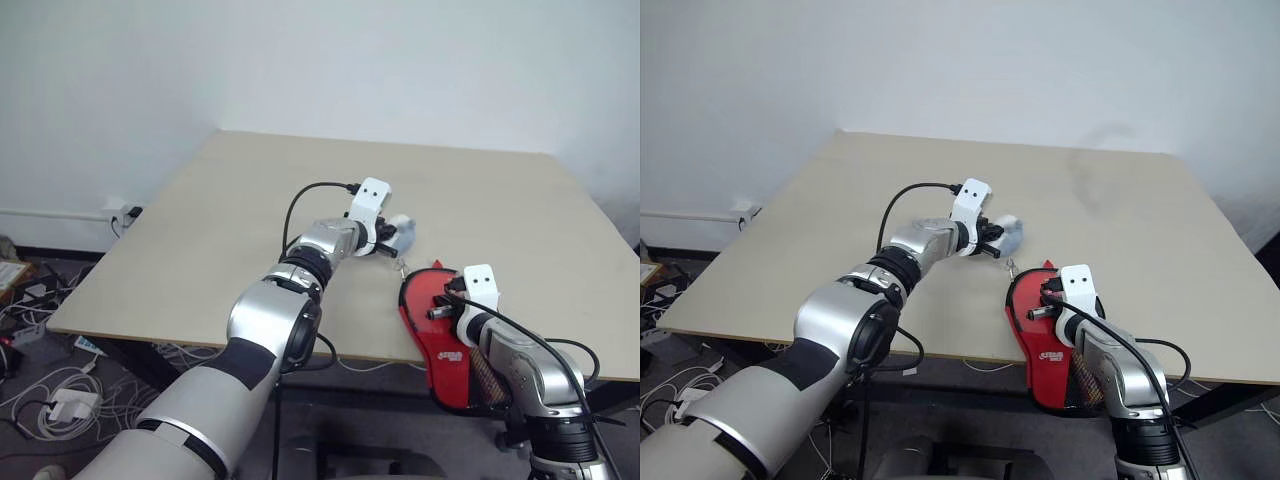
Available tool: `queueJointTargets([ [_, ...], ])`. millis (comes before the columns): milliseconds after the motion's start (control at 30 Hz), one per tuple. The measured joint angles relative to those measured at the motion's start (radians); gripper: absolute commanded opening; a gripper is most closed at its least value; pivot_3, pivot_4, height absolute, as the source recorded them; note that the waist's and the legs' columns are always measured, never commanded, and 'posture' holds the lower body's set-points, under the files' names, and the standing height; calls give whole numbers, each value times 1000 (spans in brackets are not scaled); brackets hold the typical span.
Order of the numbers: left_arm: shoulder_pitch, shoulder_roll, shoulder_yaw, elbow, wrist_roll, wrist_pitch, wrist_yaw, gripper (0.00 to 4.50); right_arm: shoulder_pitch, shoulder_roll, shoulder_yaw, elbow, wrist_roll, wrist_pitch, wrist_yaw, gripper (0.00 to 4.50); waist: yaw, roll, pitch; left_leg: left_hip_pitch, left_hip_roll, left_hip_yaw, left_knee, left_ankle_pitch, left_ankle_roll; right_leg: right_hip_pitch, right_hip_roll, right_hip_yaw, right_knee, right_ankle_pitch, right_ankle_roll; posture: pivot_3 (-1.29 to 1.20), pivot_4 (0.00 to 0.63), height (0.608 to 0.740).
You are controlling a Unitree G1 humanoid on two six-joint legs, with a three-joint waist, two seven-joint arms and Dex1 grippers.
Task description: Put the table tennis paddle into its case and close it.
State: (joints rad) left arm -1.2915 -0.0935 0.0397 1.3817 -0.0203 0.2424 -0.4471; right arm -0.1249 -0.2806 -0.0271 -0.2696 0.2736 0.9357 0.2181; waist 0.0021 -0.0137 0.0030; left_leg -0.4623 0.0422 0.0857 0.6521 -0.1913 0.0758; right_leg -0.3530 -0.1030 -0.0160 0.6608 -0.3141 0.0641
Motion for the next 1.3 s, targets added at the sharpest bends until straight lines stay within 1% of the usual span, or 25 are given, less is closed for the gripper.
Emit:
queueJointTargets([
  [167,-8,-59,5,4,29,-35,54,0,24,15,1,-40,0,15,-5,57,-1,0,0,0,0,0,0,-2,-2,0,0,0,0,0,0,0,0,715],
  [400,-8,-77,50,20,43,-99,155,0,60,24,2,-90,-1,30,-21,57,0,0,0,0,0,0,1,-2,-2,0,0,0,0,0,0,0,0,715],
  [567,-8,-82,56,24,47,-131,148,0,59,32,2,-92,-2,31,-30,57,-1,0,0,0,0,0,0,-2,-2,0,0,0,0,0,0,0,0,715],
  [700,-6,-83,50,24,53,-155,92,0,58,37,2,-92,-2,33,-34,57,-1,0,0,0,0,0,0,-2,-2,0,0,0,0,0,0,0,0,715],
  [1000,31,-83,-6,21,72,-242,-169,0,55,38,2,-88,-2,33,-33,57,-1,0,0,0,1,1,0,-3,-3,0,0,0,0,0,0,0,0,715],
  [1100,40,-83,-21,19,81,-244,-241,815,47,38,3,-79,-2,33,-28,0,-3,0,0,0,1,1,1,-3,-3,0,0,0,0,0,0,0,0,715],
  [1167,44,-81,-21,17,81,-244,-258,1555,40,38,3,-72,-2,33,-22,0,-3,0,0,0,1,0,1,-3,-3,0,0,0,0,0,0,0,0,715],
  [1200,44,-81,-21,16,80,-243,-265,1840,37,39,1,-68,-1,33,-21,0,-3,0,0,0,1,1,1,-3,-3,0,0,0,0,0,0,0,0,715],
  [1300,46,-79,-17,3,77,-243,-308,1840,19,37,0,-48,-1,33,-12,0,-3,0,0,0,1,1,1,-2,-2,-1,0,0,0,0,0,0,0,715],
])
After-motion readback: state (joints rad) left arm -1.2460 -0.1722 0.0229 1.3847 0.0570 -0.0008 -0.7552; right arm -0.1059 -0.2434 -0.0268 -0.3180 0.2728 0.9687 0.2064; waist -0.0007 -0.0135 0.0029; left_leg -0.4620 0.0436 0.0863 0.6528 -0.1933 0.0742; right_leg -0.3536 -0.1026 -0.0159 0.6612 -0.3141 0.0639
